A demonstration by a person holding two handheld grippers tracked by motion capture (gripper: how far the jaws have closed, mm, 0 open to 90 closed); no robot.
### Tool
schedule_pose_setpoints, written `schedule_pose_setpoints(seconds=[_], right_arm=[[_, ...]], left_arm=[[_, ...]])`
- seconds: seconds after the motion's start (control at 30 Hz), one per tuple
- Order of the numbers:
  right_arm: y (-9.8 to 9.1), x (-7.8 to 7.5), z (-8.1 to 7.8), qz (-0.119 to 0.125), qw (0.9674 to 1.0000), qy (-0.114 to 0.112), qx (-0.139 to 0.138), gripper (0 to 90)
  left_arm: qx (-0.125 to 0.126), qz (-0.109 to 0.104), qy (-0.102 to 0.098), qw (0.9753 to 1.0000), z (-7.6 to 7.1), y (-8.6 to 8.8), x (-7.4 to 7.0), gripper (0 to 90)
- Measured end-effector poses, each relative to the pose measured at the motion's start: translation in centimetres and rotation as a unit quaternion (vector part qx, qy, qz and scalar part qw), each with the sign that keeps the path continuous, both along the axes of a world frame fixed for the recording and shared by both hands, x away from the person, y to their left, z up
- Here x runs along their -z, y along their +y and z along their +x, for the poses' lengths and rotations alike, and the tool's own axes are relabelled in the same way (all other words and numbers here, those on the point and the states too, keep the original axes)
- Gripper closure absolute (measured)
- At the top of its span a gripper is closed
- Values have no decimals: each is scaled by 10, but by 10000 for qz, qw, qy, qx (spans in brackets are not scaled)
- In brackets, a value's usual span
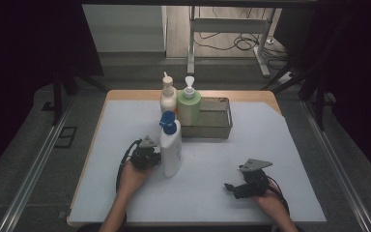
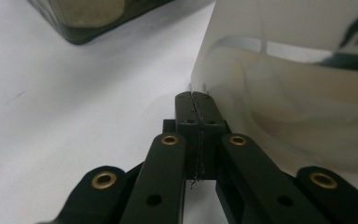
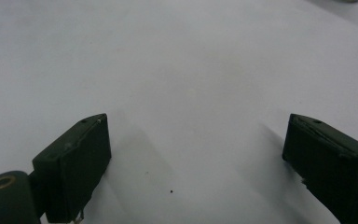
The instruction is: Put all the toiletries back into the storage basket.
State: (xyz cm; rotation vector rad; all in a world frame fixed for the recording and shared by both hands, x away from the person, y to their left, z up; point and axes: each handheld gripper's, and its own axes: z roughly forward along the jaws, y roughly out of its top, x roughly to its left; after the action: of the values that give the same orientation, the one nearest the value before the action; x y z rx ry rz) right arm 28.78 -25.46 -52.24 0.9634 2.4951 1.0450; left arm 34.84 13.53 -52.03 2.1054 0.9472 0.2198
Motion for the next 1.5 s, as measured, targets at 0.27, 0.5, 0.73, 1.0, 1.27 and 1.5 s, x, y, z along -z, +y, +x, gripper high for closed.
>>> schedule_pose_setpoints(seconds=[0.27, 0.5, 0.73, 1.0, 1.27, 1.5], right_arm=[[0, 0, 0, -1, 10000, -3, 3, 75], [0, 0, 0, 0, 10000, -1, 1, 76], [0, 0, 0, 0, 10000, -1, 0, 75], [0, 0, 0, 1, 10000, 2, 2, 76], [0, 0, 0, 0, 10000, 1, 2, 75], [0, 0, 0, 1, 10000, 1, 3, 75]], left_arm=[[74, 10, 77, 9999, -3, -1, 1, 894], [131, 51, 140, 9998, -11, -3, 1, 894], [183, 88, 148, 9997, -20, -3, 1, 894], [235, 73, 161, 9996, -31, -8, 0, 893], [369, 129, 158, 9991, -39, -15, 0, 893], [496, 130, 176, 9985, -45, -23, -1, 893]])
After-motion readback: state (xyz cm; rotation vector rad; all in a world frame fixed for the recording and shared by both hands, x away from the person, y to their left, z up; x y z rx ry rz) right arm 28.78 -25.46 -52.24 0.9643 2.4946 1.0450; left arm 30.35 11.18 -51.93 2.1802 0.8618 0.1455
